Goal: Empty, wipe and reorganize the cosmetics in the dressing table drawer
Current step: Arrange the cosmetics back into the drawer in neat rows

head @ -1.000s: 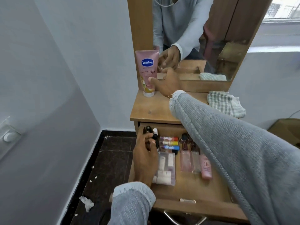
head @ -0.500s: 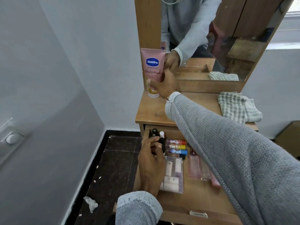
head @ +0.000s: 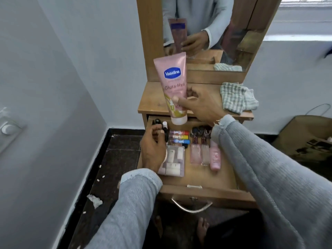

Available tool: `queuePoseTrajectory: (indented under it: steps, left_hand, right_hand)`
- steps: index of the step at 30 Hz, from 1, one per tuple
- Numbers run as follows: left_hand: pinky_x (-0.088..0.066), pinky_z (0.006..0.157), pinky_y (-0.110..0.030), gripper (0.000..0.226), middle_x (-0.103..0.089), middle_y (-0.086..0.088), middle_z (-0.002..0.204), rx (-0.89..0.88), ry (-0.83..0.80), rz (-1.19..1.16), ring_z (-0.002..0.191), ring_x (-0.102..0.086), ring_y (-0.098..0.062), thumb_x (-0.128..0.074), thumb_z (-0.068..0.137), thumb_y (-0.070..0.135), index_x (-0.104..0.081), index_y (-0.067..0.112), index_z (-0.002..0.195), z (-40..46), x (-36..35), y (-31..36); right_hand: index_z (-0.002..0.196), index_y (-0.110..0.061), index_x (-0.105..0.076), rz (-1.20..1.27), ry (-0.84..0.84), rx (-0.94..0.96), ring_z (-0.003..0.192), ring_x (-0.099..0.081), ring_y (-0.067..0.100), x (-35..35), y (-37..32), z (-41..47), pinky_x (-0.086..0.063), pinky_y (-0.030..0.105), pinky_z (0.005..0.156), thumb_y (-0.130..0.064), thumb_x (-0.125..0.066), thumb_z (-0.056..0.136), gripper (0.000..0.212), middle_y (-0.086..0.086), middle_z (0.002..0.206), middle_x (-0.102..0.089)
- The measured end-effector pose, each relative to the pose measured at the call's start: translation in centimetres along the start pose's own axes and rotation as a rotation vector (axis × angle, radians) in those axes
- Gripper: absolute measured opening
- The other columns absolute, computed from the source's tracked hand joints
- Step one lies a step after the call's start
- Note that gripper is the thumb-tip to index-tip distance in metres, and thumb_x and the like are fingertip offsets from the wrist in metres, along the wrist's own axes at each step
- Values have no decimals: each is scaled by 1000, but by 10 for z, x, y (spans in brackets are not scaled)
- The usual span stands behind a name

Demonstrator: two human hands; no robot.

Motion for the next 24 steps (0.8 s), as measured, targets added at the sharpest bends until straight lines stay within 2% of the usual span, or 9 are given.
queuePoseTrajectory:
  steps: [3,5,7,11,13,15,18,21,24]
  left_hand:
    - [-56,81,-34,13,-69,1,99,35,14,-20,89,-66,-18,-55,97,20,-64,23,105,0,3,0]
    - [-58,80,-38,12,-70,-3,98,69,5,-46,87,-67,-21,-53,98,26,-63,24,104,-3,6,3]
    - [-58,77,-37,14,-70,-3,96,94,-20,-61,85,-68,-21,-52,99,32,-62,23,103,-6,8,7]
    - [-56,65,-31,23,-71,-3,93,114,-123,-44,80,-70,-21,-51,99,37,-62,17,97,-11,9,19]
    - [-53,60,-25,24,-71,-3,91,100,-126,-47,80,-70,-19,-54,98,34,-63,12,94,-13,13,26]
    - [-55,60,-26,24,-70,-1,90,90,-100,-67,80,-70,-16,-60,94,35,-66,12,93,-13,20,30]
    - [-60,70,-33,21,-73,-2,94,73,-181,23,84,-72,-18,-68,90,31,-70,12,98,-14,23,29]
    - [-60,72,-31,20,-73,-2,97,107,-231,129,86,-71,-15,-69,89,28,-70,11,101,-19,24,22]
    - [-58,66,-25,20,-72,-3,100,202,-250,167,85,-70,-12,-68,90,25,-69,11,103,-26,27,12]
  right_hand:
    - [111,-7,-62,34,-31,-67,86,-71,10,3,20,-41,-57,22,70,-22,-75,83,34,2,100,-72]
    - [114,-1,-57,65,-67,-130,85,-72,15,3,37,-64,-58,26,67,-17,-76,81,42,7,99,-72]
    - [113,-3,-54,69,-103,-194,85,-72,20,1,52,-80,-60,33,69,-16,-78,78,44,10,98,-72]
    - [103,-12,-55,110,-185,-239,80,-71,16,-4,70,-100,-57,28,67,-14,-78,78,34,5,90,-73]
    - [105,-12,-57,81,-236,-246,84,-71,17,-7,72,-105,-58,31,72,-14,-77,80,32,6,92,-74]
    - [111,-9,-59,29,-287,-236,87,-71,17,-7,72,-110,-59,33,76,-15,-75,81,34,6,95,-73]
    - [115,-7,-60,-27,-340,-237,90,-71,17,-6,73,-116,-59,30,77,-16,-72,84,34,7,98,-73]
    - [114,-8,-62,-44,-313,-249,89,-70,15,-4,79,-120,-57,26,76,-16,-71,85,31,5,99,-73]
    - [117,-14,-61,-105,-265,-234,93,-67,13,0,85,-127,-56,24,78,-22,-76,81,40,1,102,-68]
Point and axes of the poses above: each hand's wrist, its own z-axis towards the middle knuckle, its own x-axis out of the back of the hand, y = z × x, the point moved 6 cm from there along z, towards the middle knuckle
